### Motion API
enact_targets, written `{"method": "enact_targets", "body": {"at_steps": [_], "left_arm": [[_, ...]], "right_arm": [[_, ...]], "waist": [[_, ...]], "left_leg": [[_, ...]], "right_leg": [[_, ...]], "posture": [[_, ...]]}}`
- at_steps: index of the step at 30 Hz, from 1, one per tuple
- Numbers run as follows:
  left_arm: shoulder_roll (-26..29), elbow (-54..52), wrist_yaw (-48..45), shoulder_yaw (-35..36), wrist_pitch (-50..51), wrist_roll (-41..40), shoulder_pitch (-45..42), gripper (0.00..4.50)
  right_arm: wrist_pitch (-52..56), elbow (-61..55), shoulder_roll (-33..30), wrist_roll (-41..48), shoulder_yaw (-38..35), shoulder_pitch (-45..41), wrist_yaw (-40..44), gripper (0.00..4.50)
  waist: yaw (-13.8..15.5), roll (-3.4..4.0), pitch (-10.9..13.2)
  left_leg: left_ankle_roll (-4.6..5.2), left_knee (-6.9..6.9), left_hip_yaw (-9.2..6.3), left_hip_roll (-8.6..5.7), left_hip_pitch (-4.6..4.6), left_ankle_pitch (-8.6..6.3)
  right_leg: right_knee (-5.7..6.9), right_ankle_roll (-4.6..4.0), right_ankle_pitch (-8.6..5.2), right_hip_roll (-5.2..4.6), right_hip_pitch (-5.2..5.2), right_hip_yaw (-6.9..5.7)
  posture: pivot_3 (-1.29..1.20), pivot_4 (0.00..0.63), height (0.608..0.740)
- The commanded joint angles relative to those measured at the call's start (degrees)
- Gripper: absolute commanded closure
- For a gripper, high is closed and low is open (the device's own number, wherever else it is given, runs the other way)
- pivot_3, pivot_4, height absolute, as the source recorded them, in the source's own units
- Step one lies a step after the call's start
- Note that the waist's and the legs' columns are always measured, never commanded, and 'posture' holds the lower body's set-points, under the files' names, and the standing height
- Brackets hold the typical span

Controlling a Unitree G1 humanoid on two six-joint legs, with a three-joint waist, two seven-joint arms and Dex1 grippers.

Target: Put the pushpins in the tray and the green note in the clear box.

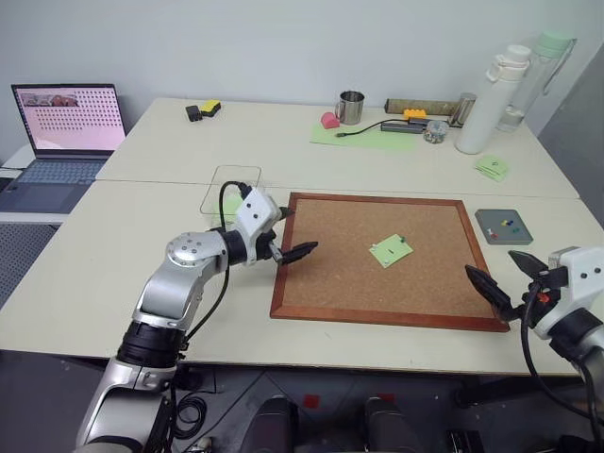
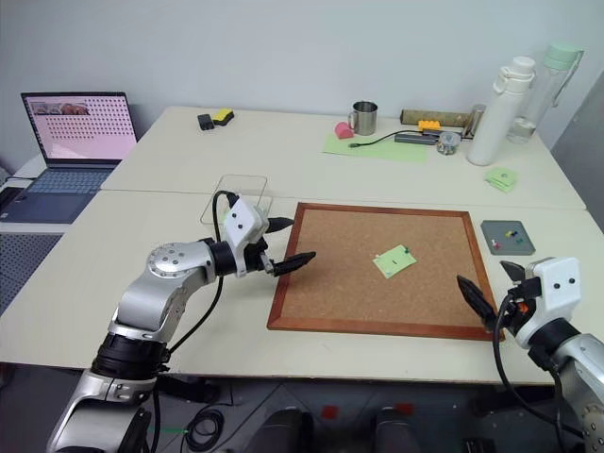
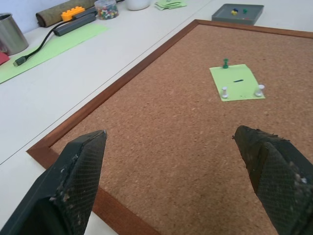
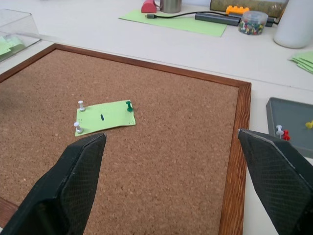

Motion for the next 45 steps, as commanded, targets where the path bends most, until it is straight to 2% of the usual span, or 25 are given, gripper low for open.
{"method": "enact_targets", "body": {"at_steps": [1,16,25,34,38,41,45], "left_arm": [[-0.4,-1.0,0.2,1.5,0.5,-1.4,-0.9,0.07],[0.4,1.1,-4.5,1.0,2.7,-3.7,-2.9,0.07],[0.3,0.2,-5.2,1.2,3.8,-4.7,-3.0,0.07],[1.6,-4.6,-7.7,1.4,6.7,-7.4,-1.5,0.07],[0.8,-6.8,-8.3,0.4,8.1,-9.0,-1.5,0.07],[-0.2,-7.4,-8.8,-0.4,8.4,-9.9,-1.7,0.54],[-1.5,-6.9,-8.8,-1.5,9.8,-10.6,-2.9,1.42]], "right_arm": [[-0.3,-1.2,-0.4,1.4,-2.4,-1.0,-0.6,0.0],[-1.1,-1.6,0.6,1.3,-4.5,0.8,-1.4,0.0],[0.0,-0.9,-1.4,2.2,-4.3,-0.9,-1.2,0.0],[0.2,-2.0,-1.7,3.5,-1.6,-1.9,-0.7,0.0],[-0.5,-1.6,-3.1,1.7,2.3,-3.4,0.8,0.0],[-1.3,-0.1,-3.8,-0.1,5.7,-5.7,1.4,0.0],[-1.8,2.9,-2.7,-0.9,8.8,-9.7,1.2,0.0]], "waist": [[0.0,0.0,0.0],[0.0,0.0,0.0],[0.0,0.0,0.0],[0.0,0.0,0.0],[0.0,0.0,0.0],[0.0,0.0,0.0],[0.0,0.0,0.0]], "left_leg": [[0.0,0.0,0.0,0.0,0.0,0.0],[0.0,0.01,0.01,-0.01,0.0,0.0],[0.0,0.01,0.0,0.0,0.0,0.0],[0.0,0.01,0.0,0.01,0.0,0.0],[0.0,0.01,0.01,0.01,0.0,0.0],[0.0,0.02,0.02,0.0,0.0,0.0],[0.0,0.02,0.01,0.0,0.0,0.0]], "right_leg": [[0.0,0.0,0.0,0.0,0.0,0.0],[0.0,0.0,0.0,0.0,0.01,0.01],[0.0,0.0,0.0,0.0,0.01,0.01],[-0.01,0.0,0.0,0.0,0.0,0.01],[0.0,0.0,0.0,0.0,0.01,0.02],[0.0,0.0,0.0,0.0,0.01,0.02],[0.0,0.0,0.0,0.01,0.01,0.02]], "posture": [[0.0,0.15,0.74],[0.0,0.15,0.74],[0.0,0.15,0.74],[0.0,0.15,0.74],[0.0,0.15,0.74],[0.0,0.15,0.74],[0.0,0.15,0.74]]}}
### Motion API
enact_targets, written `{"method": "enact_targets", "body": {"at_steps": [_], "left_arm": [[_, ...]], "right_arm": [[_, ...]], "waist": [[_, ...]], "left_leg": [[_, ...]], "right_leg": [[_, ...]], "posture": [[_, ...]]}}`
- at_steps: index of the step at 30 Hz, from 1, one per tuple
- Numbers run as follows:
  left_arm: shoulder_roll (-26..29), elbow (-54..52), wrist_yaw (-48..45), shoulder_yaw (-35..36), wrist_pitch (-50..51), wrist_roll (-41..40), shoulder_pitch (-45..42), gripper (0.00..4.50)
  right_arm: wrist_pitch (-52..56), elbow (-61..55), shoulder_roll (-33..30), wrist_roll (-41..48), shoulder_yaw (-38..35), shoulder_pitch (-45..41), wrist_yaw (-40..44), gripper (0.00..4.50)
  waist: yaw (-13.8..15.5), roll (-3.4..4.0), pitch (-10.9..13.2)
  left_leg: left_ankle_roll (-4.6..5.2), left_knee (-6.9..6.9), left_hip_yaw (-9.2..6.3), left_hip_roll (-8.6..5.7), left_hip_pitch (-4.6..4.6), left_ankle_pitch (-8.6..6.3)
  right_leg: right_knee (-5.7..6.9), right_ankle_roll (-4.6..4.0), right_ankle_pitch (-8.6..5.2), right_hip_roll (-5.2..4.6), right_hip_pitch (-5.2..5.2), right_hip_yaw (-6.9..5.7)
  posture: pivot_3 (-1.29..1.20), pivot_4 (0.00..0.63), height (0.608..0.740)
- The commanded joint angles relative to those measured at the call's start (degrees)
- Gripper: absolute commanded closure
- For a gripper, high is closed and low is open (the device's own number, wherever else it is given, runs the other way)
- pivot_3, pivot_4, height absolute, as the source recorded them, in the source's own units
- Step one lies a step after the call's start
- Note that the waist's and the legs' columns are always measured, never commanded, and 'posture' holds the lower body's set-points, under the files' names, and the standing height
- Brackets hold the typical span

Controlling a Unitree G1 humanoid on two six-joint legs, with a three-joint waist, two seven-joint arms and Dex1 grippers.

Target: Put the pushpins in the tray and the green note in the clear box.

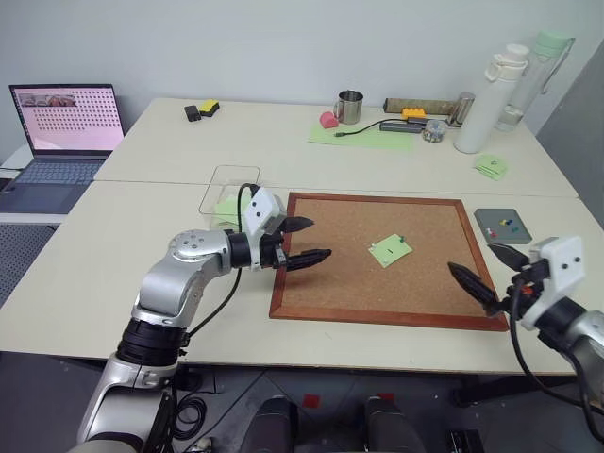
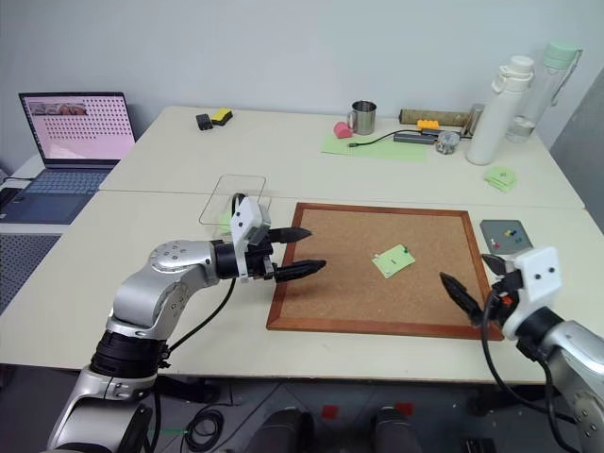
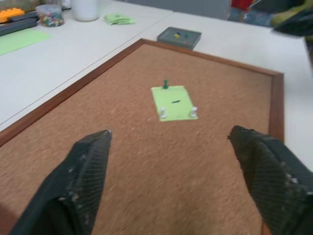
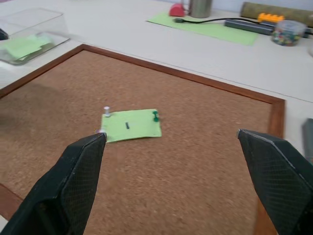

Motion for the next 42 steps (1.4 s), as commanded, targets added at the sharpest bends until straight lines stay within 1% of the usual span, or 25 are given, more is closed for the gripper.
{"method": "enact_targets", "body": {"at_steps": [1,6,8,9,10,15,16,17,26,32,39,42], "left_arm": [[-0.9,-1.6,-0.2,-0.6,1.2,-1.4,-2.0,1.55],[-2.9,-1.7,0.3,-2.3,1.3,-0.4,-2.4,2.5],[-3.4,-1.5,0.1,-3.7,0.3,0.5,-2.2,2.94],[-3.9,-1.1,0.3,-4.1,-0.1,0.9,-2.3,3.04],[-4.4,-0.7,0.6,-4.5,-0.5,1.3,-2.5,3.34],[-5.5,1.2,1.6,-6.0,-2.8,3.6,-2.3,4.13],[-5.7,1.5,1.7,-6.3,-3.3,4.1,-2.0,4.38],[-5.9,1.9,1.8,-6.6,-3.8,4.5,-1.7,4.48],[-9.8,9.6,5.3,-9.3,-9.8,9.8,1.6,4.48],[-11.6,17.9,8.1,-12.2,-13.2,15.2,2.9,4.48],[-11.9,18.1,7.2,-12.8,-14.2,16.1,4.4,4.48],[-11.8,17.8,7.0,-12.5,-14.1,16.1,4.3,4.48]], "right_arm": [[-2.1,2.1,0.4,-1.8,2.1,-3.1,0.1,0.0],[-3.6,7.2,2.0,-4.1,5.5,-8.5,-0.2,0.0],[-4.3,8.9,2.7,-5.0,6.8,-9.9,0.1,0.0],[-4.8,9.8,3.0,-5.6,7.4,-10.5,0.1,0.0],[-5.3,10.6,3.4,-6.4,8.1,-11.0,0.2,0.0],[-6.6,13.1,5.0,-8.3,10.2,-13.0,0.0,0.0],[-7.0,13.9,5.4,-8.7,10.5,-13.3,0.0,0.0],[-7.4,14.7,5.6,-9.2,10.9,-13.7,0.1,0.0],[-8.9,19.7,8.6,-12.6,14.0,-18.2,-0.5,0.0],[-10.5,24.5,10.6,-14.5,15.5,-21.1,0.1,0.0],[-11.8,31.1,12.5,-16.8,16.5,-24.4,-0.1,0.0],[-11.6,34.6,14.7,-16.4,15.9,-26.1,-1.3,0.0]], "waist": [[0.0,0.0,0.0],[0.0,0.0,0.0],[0.0,0.0,0.0],[0.0,0.0,0.0],[0.0,0.0,0.0],[0.0,0.0,0.0],[0.0,0.0,0.0],[0.0,0.0,0.0],[0.0,0.0,0.0],[0.0,0.0,0.0],[0.1,0.16,-0.2],[0.0,0.2,-0.2]], "left_leg": [[0.0,0.0,-0.01,0.0,0.0,0.0],[0.0,0.0,0.0,-0.02,0.0,0.0],[0.0,0.0,0.0,-0.02,0.0,0.0],[0.0,0.0,-0.01,-0.01,0.0,0.0],[0.0,-0.01,-0.01,-0.01,0.0,0.0],[0.0,0.0,0.0,-0.02,0.0,0.0],[0.0,-0.01,-0.01,-0.01,0.0,0.0],[0.0,-0.01,-0.01,-0.01,0.0,0.0],[0.0,-0.01,-0.01,-0.02,0.0,0.0],[0.0,0.0,-0.01,-0.03,0.01,0.0],[0.0,0.01,0.01,-0.04,0.06,0.0],[0.0,0.0,-0.01,-0.04,0.07,0.0]], "right_leg": [[0.0,0.0,0.0,0.01,0.0,0.0],[0.0,0.01,0.0,0.02,0.0,0.02],[0.01,0.01,0.01,0.02,0.0,0.03],[0.0,0.01,0.01,0.03,0.0,0.02],[0.01,0.01,0.01,0.03,-0.01,0.03],[0.01,0.01,0.01,0.04,-0.01,0.04],[0.02,0.0,0.01,0.04,-0.01,0.03],[0.02,0.01,0.01,0.04,-0.01,0.04],[0.03,0.01,0.02,0.04,-0.02,0.04],[0.05,0.01,0.03,0.04,-0.02,0.05],[0.06,0.03,0.04,0.02,0.04,0.07],[0.07,0.03,0.04,0.03,0.04,0.05]], "posture": [[0.0,0.15,0.74],[0.0,0.15,0.74],[0.0,0.15,0.74],[0.0,0.15,0.74],[0.0,0.15,0.74],[0.0,0.15,0.74],[0.0,0.15,0.74],[0.0,0.15,0.74],[0.0,0.15,0.74],[0.0,0.15,0.74],[0.0,0.15,0.74],[0.0,0.15,0.74]]}}
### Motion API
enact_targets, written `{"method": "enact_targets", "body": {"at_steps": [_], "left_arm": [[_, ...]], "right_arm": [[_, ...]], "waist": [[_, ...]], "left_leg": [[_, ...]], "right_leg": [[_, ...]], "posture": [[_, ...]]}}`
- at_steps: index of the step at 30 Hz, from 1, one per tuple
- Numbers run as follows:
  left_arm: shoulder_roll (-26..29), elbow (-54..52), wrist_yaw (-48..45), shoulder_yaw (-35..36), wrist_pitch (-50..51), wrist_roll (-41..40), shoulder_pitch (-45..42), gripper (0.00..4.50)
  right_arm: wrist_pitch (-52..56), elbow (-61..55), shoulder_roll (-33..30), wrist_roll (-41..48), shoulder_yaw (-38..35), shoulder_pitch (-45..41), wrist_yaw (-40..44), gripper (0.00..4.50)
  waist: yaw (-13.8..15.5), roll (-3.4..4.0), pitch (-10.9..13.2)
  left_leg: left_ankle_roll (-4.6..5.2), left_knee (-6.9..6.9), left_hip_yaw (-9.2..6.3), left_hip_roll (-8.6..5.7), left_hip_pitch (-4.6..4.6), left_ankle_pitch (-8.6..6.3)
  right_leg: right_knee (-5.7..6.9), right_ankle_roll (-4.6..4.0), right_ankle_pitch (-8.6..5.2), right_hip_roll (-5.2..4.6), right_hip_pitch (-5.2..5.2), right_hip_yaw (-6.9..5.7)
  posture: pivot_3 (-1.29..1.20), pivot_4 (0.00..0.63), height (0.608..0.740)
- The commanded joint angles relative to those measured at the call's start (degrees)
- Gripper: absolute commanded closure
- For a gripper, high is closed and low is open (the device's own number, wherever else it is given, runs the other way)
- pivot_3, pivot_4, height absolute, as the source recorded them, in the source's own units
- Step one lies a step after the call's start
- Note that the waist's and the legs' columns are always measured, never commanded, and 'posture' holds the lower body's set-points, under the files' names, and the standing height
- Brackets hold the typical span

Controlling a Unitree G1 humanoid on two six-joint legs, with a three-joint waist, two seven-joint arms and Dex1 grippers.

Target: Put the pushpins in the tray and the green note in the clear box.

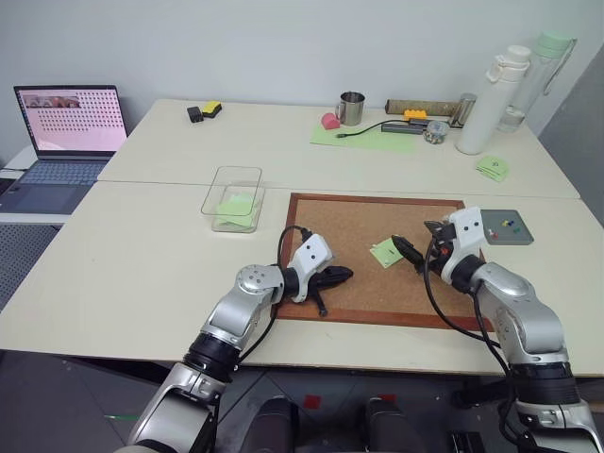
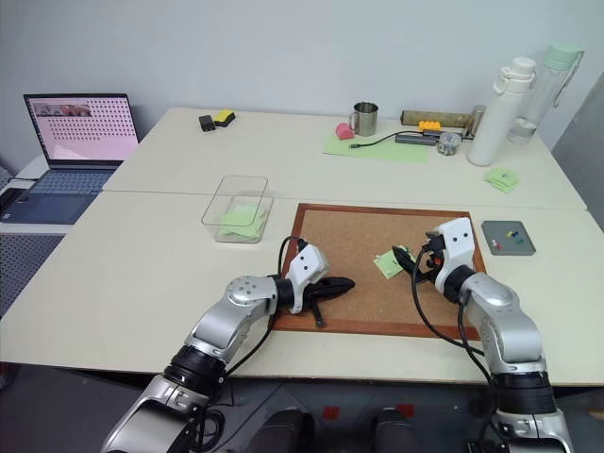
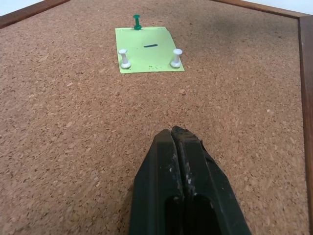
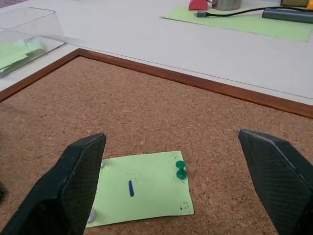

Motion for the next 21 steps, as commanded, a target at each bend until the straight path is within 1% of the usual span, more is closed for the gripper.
{"method": "enact_targets", "body": {"at_steps": [1,6,8,10,12,13,14,18,21], "left_arm": [[0.0,1.1,-0.7,-1.1,1.1,1.0,1.3,4.48],[0.2,0.4,-0.9,-0.7,1.1,0.9,1.5,4.48],[0.3,0.6,-0.7,-0.7,0.6,1.2,1.3,4.5],[0.2,0.7,-0.6,-0.5,0.7,1.2,1.0,4.5],[0.2,0.4,-0.7,-0.4,1.0,1.1,0.9,4.5],[0.2,0.5,-0.5,-0.3,0.7,1.4,0.8,4.5],[0.2,0.7,-0.4,-0.3,0.5,1.6,0.7,4.5],[0.3,1.4,-0.2,0.2,0.3,1.9,0.1,4.5],[0.2,1.5,-0.3,0.4,0.5,1.8,-0.2,4.5]], "right_arm": [[-1.7,3.9,2.3,-0.4,-0.9,-3.0,-1.2,0.0],[-2.8,6.6,3.0,-1.6,0.8,-3.5,0.4,0.0],[-3.2,7.5,3.4,-2.0,1.1,-3.6,0.8,0.36],[-3.8,8.5,3.7,-2.2,1.1,-3.7,0.9,0.62],[-4.2,9.2,3.9,-2.4,1.1,-3.8,1.0,1.03],[-4.4,9.5,4.0,-2.4,1.1,-3.9,1.0,1.31],[-4.6,9.9,4.0,-2.4,1.0,-3.9,1.2,1.43],[-5.4,11.3,4.4,-2.1,0.5,-4.6,1.0,2.21],[-6.3,12.9,4.5,-2.3,0.0,-5.6,0.7,2.88]], "waist": [[-0.1,0.03,0.0],[-0.1,0.05,0.0],[-0.2,0.05,0.0],[-0.2,0.05,0.0],[-0.2,0.05,0.0],[-0.2,0.05,0.0],[-0.2,0.05,0.0],[-0.2,0.05,0.0],[-0.2,0.05,0.0]], "left_leg": [[0.0,0.0,0.01,0.01,0.02,0.0],[0.0,-0.01,0.01,-0.01,0.02,0.0],[0.0,-0.01,0.01,0.0,0.02,0.0],[0.0,-0.01,-0.01,0.0,0.02,0.0],[0.0,-0.01,-0.01,0.0,0.02,0.0],[0.0,-0.01,0.0,-0.01,0.02,0.0],[0.0,-0.01,0.0,-0.01,0.02,0.0],[0.0,-0.01,-0.01,0.0,0.02,0.0],[0.0,-0.01,0.0,0.0,0.02,0.0]], "right_leg": [[0.0,0.0,0.0,0.01,0.0,0.0],[0.03,0.0,0.0,0.0,0.0,0.01],[0.03,0.0,0.0,0.0,0.0,0.01],[0.05,0.0,0.0,0.01,0.0,0.0],[0.05,0.0,0.0,0.01,0.0,0.0],[0.05,0.0,0.0,0.01,0.0,0.0],[0.04,0.0,0.0,0.01,0.0,0.01],[0.05,0.0,0.0,0.01,0.0,-0.01],[0.05,0.0,0.0,0.01,0.0,0.0]], "posture": [[0.0,0.15,0.74],[0.0,0.15,0.74],[0.0,0.15,0.74],[0.0,0.15,0.74],[0.0,0.15,0.74],[0.0,0.15,0.74],[0.0,0.15,0.74],[0.0,0.15,0.74],[0.0,0.15,0.74]]}}
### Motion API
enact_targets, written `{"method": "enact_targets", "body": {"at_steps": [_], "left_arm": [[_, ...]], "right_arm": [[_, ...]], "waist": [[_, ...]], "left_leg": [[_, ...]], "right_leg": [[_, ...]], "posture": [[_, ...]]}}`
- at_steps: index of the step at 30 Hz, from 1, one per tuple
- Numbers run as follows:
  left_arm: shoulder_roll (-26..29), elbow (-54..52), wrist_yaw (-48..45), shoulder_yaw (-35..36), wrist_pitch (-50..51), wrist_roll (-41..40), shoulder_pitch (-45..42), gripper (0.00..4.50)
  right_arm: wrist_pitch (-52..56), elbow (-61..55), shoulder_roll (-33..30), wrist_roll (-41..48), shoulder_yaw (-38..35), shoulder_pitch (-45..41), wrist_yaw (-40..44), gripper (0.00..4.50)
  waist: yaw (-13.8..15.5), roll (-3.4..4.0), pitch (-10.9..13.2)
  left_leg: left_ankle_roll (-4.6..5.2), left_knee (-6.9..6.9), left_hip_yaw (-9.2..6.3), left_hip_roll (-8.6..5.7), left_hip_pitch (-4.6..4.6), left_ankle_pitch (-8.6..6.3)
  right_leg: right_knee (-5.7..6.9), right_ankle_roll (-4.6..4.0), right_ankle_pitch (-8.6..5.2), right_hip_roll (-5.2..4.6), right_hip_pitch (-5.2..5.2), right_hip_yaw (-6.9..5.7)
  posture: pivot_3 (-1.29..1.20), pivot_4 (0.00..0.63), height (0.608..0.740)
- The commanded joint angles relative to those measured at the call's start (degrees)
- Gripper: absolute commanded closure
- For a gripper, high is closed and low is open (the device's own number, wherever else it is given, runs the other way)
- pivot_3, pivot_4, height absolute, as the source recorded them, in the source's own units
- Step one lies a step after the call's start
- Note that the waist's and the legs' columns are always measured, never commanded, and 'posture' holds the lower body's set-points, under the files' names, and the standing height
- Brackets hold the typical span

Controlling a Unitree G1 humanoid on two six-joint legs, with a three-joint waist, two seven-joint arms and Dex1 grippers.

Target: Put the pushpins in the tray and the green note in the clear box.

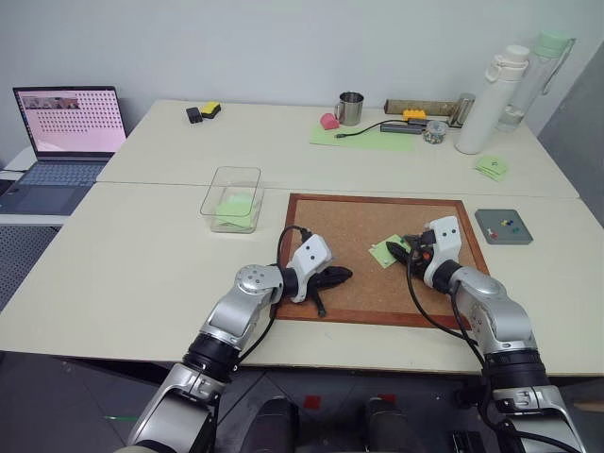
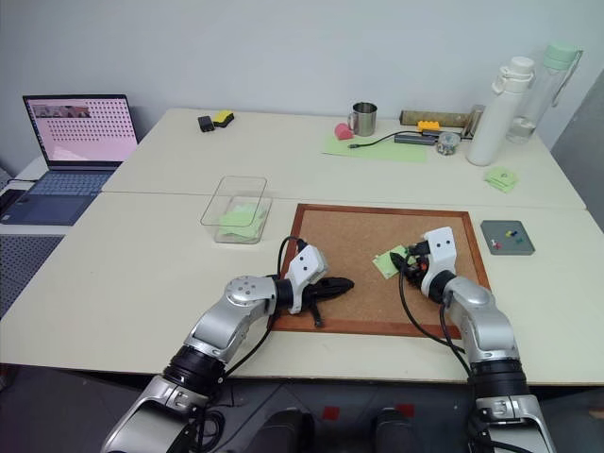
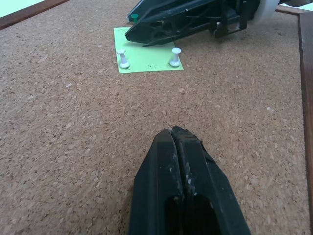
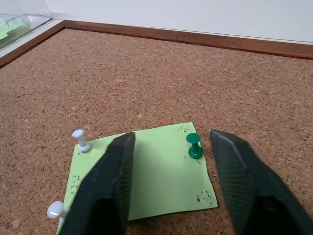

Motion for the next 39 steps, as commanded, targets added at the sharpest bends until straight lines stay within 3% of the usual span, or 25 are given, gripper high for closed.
{"method": "enact_targets", "body": {"at_steps": [1,8,25,34,39], "left_arm": [[0.1,1.3,0.0,-0.2,0.9,0.8,0.0,4.5],[0.1,1.4,0.3,-0.3,1.2,1.1,-0.1,4.5],[-0.1,2.3,2.0,-1.6,3.3,2.6,0.3,4.5],[-0.5,2.5,1.9,-2.0,3.6,2.4,0.0,4.5],[-0.3,2.0,1.5,-2.3,3.8,2.4,0.7,4.5]], "right_arm": [[-2.5,1.2,0.3,-0.2,-1.5,-2.3,0.1,3.08],[-3.9,2.0,0.4,-0.2,-1.7,-2.8,0.2,4.48],[5.8,-18.4,-2.8,5.1,-4.6,2.8,-0.1,4.48],[11.5,-20.2,-3.1,9.4,-8.9,0.6,-1.2,4.48],[9.1,-12.6,-5.6,6.7,-14.9,-2.8,-6.8,4.48]], "waist": [[0.0,0.0,0.0],[0.0,0.0,0.0],[0.0,0.03,0.0],[0.1,0.03,0.0],[0.1,0.03,0.0]], "left_leg": [[0.0,0.0,0.0,0.0,0.0,0.0],[0.0,0.0,0.0,0.0,0.0,0.0],[0.0,0.02,-0.02,0.0,0.07,0.0],[0.01,-0.02,-0.03,0.02,0.5,0.0],[0.01,-0.03,-0.05,0.02,0.63,-0.01]], "right_leg": [[0.0,0.0,0.0,0.0,0.0,0.0],[0.0,0.0,0.0,0.0,0.0,0.0],[-0.01,0.0,0.0,-0.01,0.09,0.0],[-0.18,0.0,-0.02,-0.01,0.58,-0.02],[-0.25,-0.02,-0.03,-0.05,0.76,-0.05]], "posture": [[0.0,0.15,0.74],[0.0,0.15,0.74],[0.0,0.15,0.74],[0.0,0.15,0.74],[0.0,0.15,0.74]]}}
